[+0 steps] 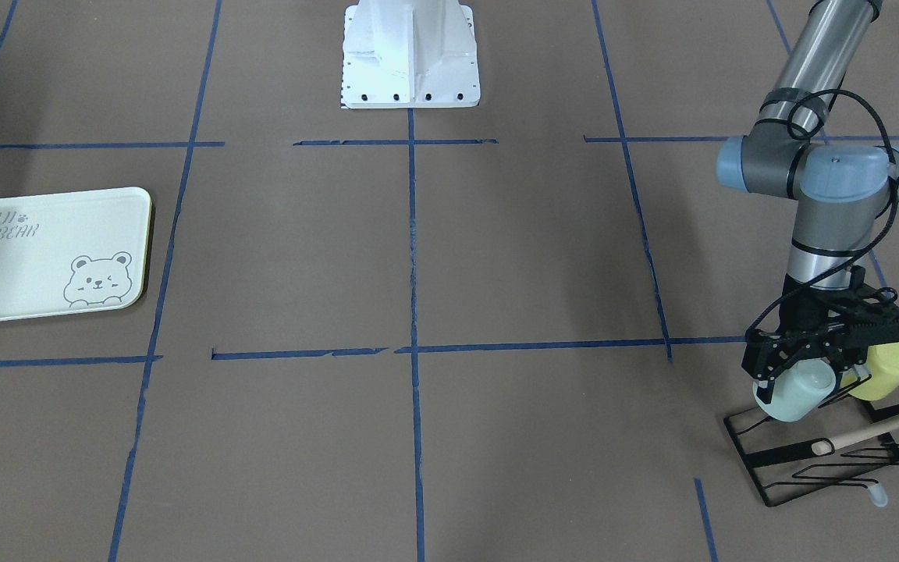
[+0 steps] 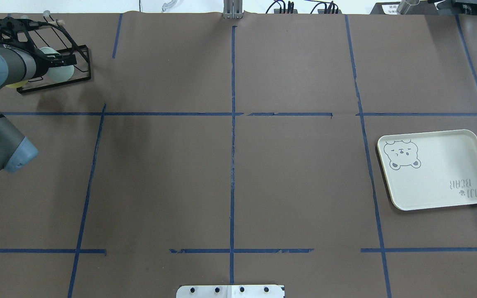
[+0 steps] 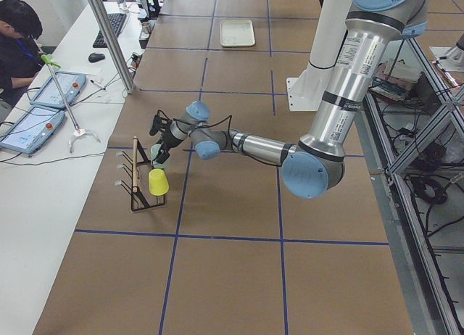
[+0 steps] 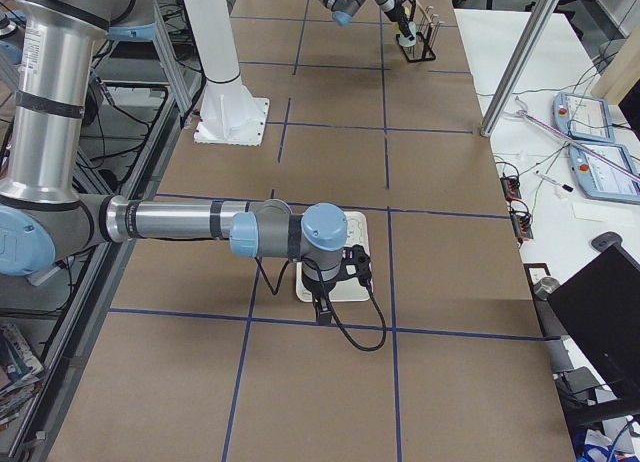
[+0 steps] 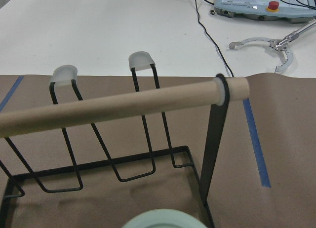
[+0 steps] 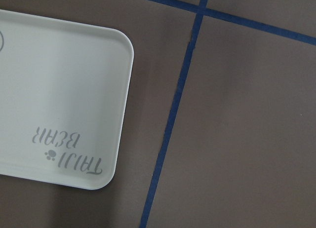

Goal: Left arm grabs green cup and hands to right arm on tray

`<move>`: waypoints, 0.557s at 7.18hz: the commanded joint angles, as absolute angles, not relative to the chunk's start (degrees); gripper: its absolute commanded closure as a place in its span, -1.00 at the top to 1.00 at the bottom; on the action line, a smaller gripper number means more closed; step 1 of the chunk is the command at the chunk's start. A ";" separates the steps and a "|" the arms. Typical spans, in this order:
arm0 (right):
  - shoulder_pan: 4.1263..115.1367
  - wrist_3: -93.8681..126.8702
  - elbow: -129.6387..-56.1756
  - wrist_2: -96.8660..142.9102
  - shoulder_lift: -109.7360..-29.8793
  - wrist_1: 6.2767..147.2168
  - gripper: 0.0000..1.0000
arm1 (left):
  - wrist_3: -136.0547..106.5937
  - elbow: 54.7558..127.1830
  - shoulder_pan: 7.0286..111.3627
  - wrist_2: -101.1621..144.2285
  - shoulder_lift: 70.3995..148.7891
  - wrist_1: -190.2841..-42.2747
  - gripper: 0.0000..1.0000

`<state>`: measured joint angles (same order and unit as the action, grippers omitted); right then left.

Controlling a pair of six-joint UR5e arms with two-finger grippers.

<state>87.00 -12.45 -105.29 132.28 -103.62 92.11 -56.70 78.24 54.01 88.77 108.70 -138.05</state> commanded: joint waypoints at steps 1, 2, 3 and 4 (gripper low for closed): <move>87.01 -12.39 -105.21 132.28 -103.62 92.11 1.00 | -56.69 78.22 53.96 88.77 108.72 -138.08 1.00; 87.01 -12.39 -105.21 132.28 -103.62 92.11 1.00 | -56.69 78.22 53.96 88.86 109.24 -137.99 1.00; 87.01 -12.39 -105.21 132.28 -103.62 92.11 1.00 | -56.78 78.31 53.96 88.86 109.60 -137.64 1.00; 87.01 -12.39 -105.21 132.28 -103.62 92.11 1.00 | -56.78 78.31 53.96 88.86 109.60 -137.55 1.00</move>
<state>87.01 -12.40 -105.21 132.28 -103.62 92.11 -56.75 78.27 53.97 88.85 109.42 -137.74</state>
